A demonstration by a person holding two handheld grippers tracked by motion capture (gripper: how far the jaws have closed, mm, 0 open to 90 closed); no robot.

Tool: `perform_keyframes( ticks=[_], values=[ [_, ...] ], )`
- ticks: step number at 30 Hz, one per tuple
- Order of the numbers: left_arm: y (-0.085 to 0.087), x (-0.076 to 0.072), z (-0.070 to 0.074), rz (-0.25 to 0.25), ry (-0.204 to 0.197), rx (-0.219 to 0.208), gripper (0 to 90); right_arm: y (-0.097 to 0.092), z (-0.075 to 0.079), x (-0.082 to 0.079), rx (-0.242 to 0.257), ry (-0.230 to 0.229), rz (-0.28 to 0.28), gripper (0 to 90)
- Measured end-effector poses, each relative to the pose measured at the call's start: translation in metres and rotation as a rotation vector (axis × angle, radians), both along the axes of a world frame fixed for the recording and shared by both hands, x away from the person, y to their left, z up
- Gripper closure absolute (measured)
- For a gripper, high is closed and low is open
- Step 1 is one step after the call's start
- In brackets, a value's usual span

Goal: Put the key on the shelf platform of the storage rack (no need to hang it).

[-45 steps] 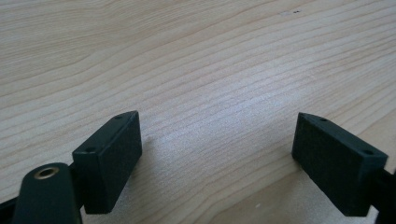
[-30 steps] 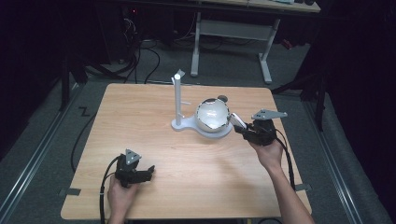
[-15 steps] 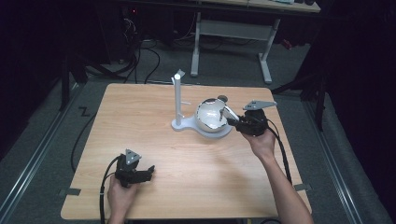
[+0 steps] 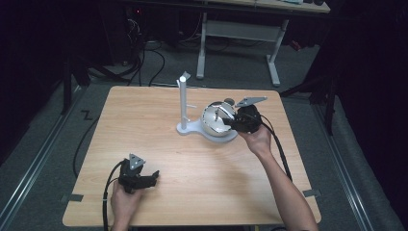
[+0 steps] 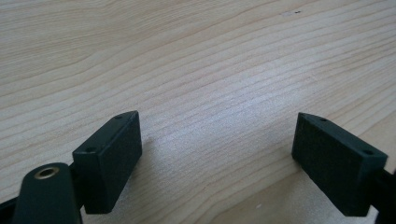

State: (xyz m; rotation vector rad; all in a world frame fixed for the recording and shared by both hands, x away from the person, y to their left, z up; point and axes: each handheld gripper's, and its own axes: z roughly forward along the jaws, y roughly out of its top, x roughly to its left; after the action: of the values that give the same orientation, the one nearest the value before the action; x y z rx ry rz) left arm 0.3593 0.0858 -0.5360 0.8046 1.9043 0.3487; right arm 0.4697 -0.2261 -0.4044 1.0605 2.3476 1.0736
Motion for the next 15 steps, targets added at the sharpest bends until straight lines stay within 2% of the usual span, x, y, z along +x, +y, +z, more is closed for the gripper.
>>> perform_keyframes(
  ticks=[7, 9, 15],
  values=[
    [0.000, 0.000, 0.000, 0.000, 0.004, -0.005, 16.1, 0.010, -0.001, 0.013, -0.012, 0.023, 0.012, 73.0],
    [0.000, 0.000, 0.000, 0.000, 0.004, -0.005, 16.1, 0.013, -0.003, 0.017, -0.029, 0.028, 0.011, 72.9],
    [-0.001, 0.000, 0.001, 0.005, 0.007, -0.012, 16.0, 0.016, -0.012, 0.027, -0.036, 0.057, 0.001, 72.8]
  ],
)
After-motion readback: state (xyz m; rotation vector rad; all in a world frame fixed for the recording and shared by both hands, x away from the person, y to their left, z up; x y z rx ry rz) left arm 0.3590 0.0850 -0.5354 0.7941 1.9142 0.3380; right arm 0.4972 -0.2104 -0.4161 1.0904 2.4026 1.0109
